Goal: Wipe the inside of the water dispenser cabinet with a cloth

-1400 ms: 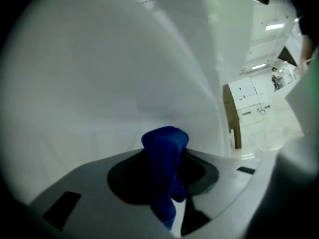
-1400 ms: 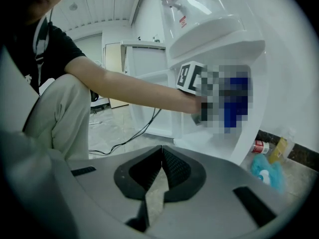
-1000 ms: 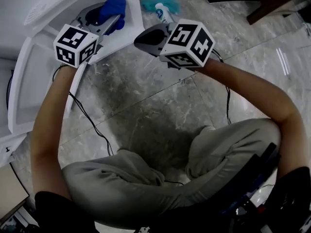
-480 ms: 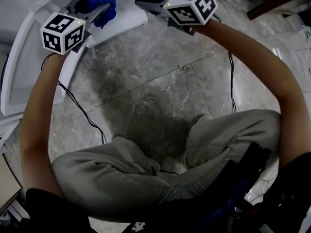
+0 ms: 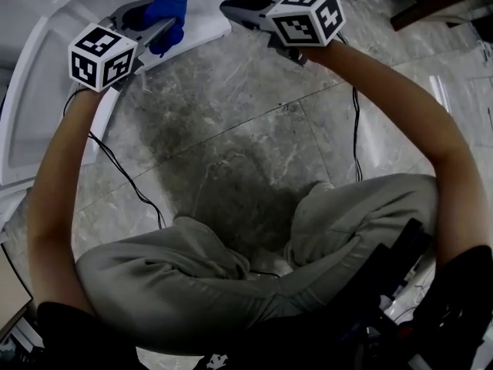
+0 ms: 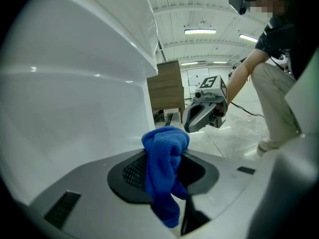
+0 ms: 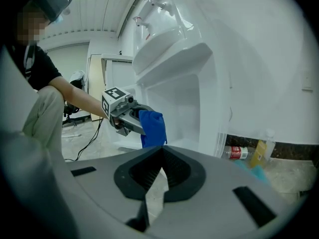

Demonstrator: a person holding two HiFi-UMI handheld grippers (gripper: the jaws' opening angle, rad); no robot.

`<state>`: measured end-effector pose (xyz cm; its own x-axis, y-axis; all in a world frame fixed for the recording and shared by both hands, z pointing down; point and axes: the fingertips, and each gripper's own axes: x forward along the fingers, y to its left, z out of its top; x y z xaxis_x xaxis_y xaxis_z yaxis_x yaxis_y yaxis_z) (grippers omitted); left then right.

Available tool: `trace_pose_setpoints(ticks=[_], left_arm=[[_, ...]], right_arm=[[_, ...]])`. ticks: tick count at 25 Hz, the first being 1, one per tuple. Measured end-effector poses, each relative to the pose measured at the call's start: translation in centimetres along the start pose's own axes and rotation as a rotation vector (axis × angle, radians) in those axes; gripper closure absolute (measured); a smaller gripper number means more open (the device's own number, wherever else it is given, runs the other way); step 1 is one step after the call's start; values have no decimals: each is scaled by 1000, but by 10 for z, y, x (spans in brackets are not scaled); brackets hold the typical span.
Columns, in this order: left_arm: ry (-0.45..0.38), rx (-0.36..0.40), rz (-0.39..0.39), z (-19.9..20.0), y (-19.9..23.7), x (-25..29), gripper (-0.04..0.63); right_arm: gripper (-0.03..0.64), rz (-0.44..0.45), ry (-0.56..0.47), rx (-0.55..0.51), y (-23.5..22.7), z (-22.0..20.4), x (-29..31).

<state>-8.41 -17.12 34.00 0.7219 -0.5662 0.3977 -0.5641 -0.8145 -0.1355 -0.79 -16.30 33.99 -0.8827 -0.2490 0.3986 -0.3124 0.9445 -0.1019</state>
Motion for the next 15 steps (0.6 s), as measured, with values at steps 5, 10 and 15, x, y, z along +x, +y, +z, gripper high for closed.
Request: trace_pose_setpoints(ticks=[5, 10, 15], left_arm=[[8, -6, -39, -4, -11, 9, 459], [21, -17, -64, -9, -14, 13, 459], [32, -12, -77, -14, -15, 16, 459]], right_arm=[[618, 16, 17, -12, 2, -3, 1], [618, 12, 22, -11, 1, -3, 0], [618, 10, 32, -14, -2, -6, 1]])
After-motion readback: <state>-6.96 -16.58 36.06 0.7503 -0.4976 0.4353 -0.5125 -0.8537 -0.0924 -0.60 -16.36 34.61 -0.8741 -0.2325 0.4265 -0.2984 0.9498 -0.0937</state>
